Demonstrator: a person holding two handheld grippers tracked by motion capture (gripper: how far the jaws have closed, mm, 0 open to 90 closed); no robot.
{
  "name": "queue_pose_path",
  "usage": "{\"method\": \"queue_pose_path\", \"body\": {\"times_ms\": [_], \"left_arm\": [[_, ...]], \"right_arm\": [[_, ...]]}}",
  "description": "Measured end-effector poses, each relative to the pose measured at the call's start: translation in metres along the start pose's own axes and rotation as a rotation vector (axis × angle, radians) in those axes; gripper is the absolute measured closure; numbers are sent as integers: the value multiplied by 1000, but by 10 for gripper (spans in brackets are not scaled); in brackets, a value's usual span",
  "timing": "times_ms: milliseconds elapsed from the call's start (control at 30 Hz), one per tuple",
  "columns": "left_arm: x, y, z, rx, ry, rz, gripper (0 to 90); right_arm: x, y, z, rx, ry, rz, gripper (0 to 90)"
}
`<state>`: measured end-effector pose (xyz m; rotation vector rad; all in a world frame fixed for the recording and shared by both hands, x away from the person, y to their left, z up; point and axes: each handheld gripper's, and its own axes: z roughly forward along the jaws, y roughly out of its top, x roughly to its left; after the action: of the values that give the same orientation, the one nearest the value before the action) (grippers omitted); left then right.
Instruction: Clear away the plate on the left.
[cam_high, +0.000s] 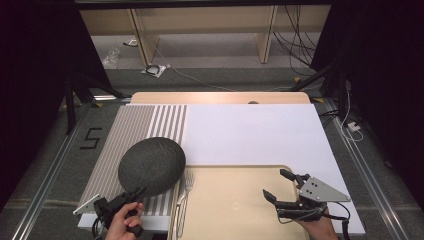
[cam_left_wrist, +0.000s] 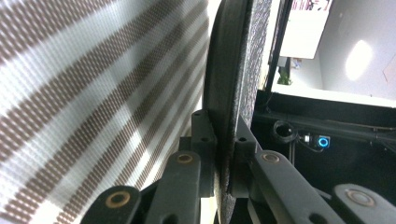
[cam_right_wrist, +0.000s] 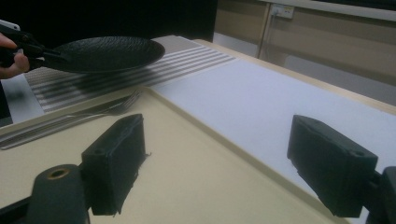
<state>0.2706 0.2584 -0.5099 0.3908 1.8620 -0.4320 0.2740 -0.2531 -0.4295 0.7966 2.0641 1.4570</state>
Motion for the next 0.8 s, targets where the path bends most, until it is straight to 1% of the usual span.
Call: {"method": "queue_pose_path", "body": {"times_ms": [167,200,333,367,400,467,533,567,667,700,733,800], "left_arm": [[-2,-5,0,28,-6,13,842],[-2,-6,1,35,-8,22,841],[-3,-10,2,51,-8,25,841],[-4,-11,3,52,-9,20,841],[-4,-12,3,60,-10,28,842],[-5,-13,3,66,-8,26,842],[-6,-16,4,73,-12,39,841],[-6,-17,3,80,-6,36,841],[-8,-21,4,96,-5,51,841],[-8,-22,4,100,-6,47,841],[-8,-24,5,109,-4,57,841],[-10,-26,6,120,-3,62,841]], "right_arm": [[0,0,0,0,0,-2,200],[0,0,0,-1,0,-4,200],[0,0,0,-3,0,1,200],[0,0,0,-2,-1,1,199],[0,0,0,-2,-1,-1,199],[0,0,0,0,-1,0,200],[-1,0,0,0,-1,1,200],[0,0,0,-3,-1,3,200],[0,0,0,-4,-2,4,200],[0,0,0,-4,-3,4,200],[-1,0,0,-4,-2,3,200],[-1,0,0,-5,-2,3,200]]}}
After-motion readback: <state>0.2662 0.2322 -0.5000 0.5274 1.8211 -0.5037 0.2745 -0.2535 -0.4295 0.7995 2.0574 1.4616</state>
